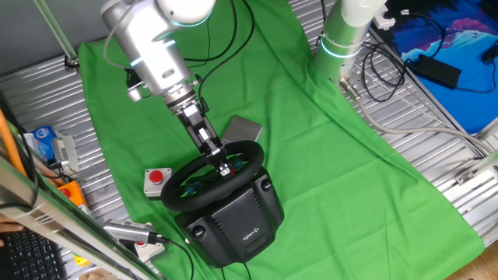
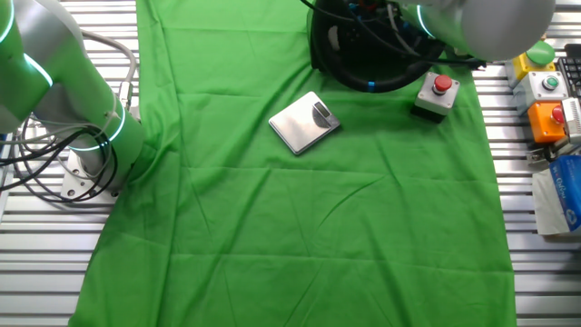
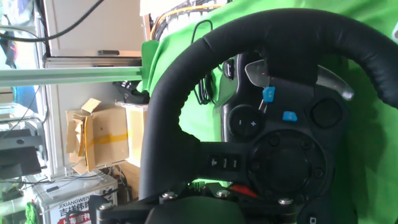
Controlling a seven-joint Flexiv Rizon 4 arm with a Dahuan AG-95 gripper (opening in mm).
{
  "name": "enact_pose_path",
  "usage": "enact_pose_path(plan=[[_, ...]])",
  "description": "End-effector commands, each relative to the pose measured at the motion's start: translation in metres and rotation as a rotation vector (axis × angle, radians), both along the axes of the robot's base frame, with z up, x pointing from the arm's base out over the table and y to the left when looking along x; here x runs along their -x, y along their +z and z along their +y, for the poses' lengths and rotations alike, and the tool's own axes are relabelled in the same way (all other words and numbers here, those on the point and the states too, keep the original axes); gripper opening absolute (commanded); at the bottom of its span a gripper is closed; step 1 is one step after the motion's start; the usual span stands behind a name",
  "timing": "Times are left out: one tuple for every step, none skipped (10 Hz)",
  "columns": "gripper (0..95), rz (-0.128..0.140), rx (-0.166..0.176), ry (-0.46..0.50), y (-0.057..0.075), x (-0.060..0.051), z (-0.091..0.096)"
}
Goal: Rotate the steering wheel 90 degrees clockwise
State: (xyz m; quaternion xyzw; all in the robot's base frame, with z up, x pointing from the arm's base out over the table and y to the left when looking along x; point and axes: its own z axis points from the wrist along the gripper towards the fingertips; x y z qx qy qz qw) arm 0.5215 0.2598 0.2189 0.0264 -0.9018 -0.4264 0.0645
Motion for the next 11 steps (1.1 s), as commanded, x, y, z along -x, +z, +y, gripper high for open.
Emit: enact_pose_path(plan=[[0.0, -0.007, 0.001, 0.006, -0.0019, -0.0016, -0.0012], [0.0, -0.009, 0.001, 0.007, -0.0037, -0.0030, -0.0011], [0.0, -0.010, 0.001, 0.007, -0.0049, -0.0041, -0.0011], [0.0, -0.009, 0.000, 0.007, -0.0065, -0.0062, -0.0014], [0.0, -0.009, 0.000, 0.007, -0.0067, -0.0085, -0.0012], [0.0, -0.007, 0.000, 0.005, -0.0067, -0.0106, -0.0007], [0.0, -0.007, 0.000, 0.007, -0.0064, -0.0113, -0.0004], [0.0, -0.008, 0.000, 0.009, -0.0064, -0.0113, -0.0004], [0.0, -0.006, 0.000, 0.011, -0.0057, -0.0107, -0.0004], [0.0, 0.005, 0.001, 0.013, -0.0038, -0.0090, -0.0001], [0.0, 0.022, 0.003, 0.014, -0.0013, -0.0055, 0.0004]])
